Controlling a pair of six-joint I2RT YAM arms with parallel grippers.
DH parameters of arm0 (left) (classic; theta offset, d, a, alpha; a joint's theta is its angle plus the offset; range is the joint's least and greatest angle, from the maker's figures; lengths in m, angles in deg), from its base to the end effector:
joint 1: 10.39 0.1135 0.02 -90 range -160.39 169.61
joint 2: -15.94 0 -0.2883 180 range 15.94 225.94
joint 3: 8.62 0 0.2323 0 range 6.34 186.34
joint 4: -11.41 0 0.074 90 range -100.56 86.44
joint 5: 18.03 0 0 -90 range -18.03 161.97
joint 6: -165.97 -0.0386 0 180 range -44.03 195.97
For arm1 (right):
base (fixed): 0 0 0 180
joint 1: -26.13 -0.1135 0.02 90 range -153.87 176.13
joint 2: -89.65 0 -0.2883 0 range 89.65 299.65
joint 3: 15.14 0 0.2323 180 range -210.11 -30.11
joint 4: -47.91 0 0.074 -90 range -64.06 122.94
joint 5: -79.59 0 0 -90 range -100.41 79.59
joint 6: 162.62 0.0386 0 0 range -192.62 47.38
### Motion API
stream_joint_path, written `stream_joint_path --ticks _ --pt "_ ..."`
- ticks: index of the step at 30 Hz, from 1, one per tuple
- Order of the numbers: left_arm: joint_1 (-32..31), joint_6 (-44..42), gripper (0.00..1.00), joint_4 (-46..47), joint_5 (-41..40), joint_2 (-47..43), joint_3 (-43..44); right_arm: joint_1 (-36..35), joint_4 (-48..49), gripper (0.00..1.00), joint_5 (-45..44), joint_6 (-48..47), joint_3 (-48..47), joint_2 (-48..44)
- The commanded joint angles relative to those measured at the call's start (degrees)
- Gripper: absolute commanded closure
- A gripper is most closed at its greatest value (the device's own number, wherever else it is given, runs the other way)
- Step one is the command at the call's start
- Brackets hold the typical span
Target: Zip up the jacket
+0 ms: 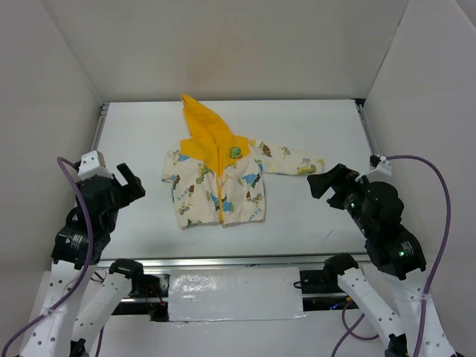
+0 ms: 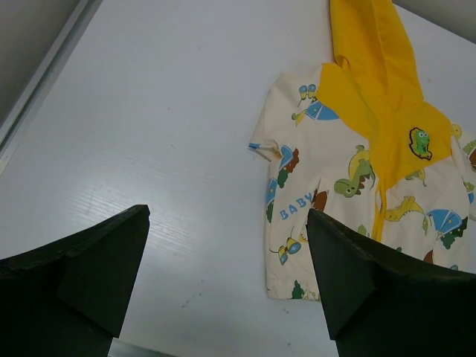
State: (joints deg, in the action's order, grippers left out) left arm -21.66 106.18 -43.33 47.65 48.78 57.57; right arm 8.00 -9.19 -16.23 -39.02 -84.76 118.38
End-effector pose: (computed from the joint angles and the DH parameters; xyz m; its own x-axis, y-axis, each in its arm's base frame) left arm 0.0752 0.0012 0.3577 -0.2095 -0.4258 -0.8802 -0.3511 0.8729 -0.3387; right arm 0.0494 0.0121 0.3728 -0.3411 0.4676 -0.8155 -0.0340 0.8608 0.5078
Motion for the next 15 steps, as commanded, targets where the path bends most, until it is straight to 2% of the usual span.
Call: stream_joint_path --ticks 1,5,7,8,10,11,13,14,15 --pt "0.4 0.1 0.01 2.0 0.8 -0.1 0.5 -0.2 -0.6 0.0 -1.9 0.1 -1.7 -0.9" --pt "0.4 1.0 0.01 3.2 5.8 0.8 0.5 -0.2 -0.3 0.0 -1.2 -0.6 -1.4 -1.0" --pt "0.4 3.7 0.01 2.8 7.6 4.1 0.7 -0.2 0.1 0.0 0.5 -1.3 -1.1 -0.3" --pt "0.2 3.8 0.01 3.0 12.1 6.0 0.8 -0.2 0.3 0.0 1.2 -1.3 -0.9 0.1" --pt "-3.6 7.5 0.01 2.6 12.9 13.3 1.2 -0.2 0.3 0.0 2.7 -1.5 -0.5 1.7" --pt "-11.9 9.2 0.01 4.8 7.9 15.0 1.0 -0.2 0.1 0.0 3.0 -1.4 -0.5 2.5" --pt "-22.5 15.8 0.01 5.1 -1.0 22.2 2.1 -0.3 -0.4 0.0 4.1 -1.7 -0.5 4.8" --pt "-29.9 17.7 0.0 3.8 -3.8 25.3 3.3 -0.2 -0.6 0.0 4.5 -1.9 -0.5 5.5" --pt "-32.3 19.6 0.01 2.9 -6.8 28.9 6.3 -0.3 -0.6 0.0 4.9 -2.0 -0.5 6.7"
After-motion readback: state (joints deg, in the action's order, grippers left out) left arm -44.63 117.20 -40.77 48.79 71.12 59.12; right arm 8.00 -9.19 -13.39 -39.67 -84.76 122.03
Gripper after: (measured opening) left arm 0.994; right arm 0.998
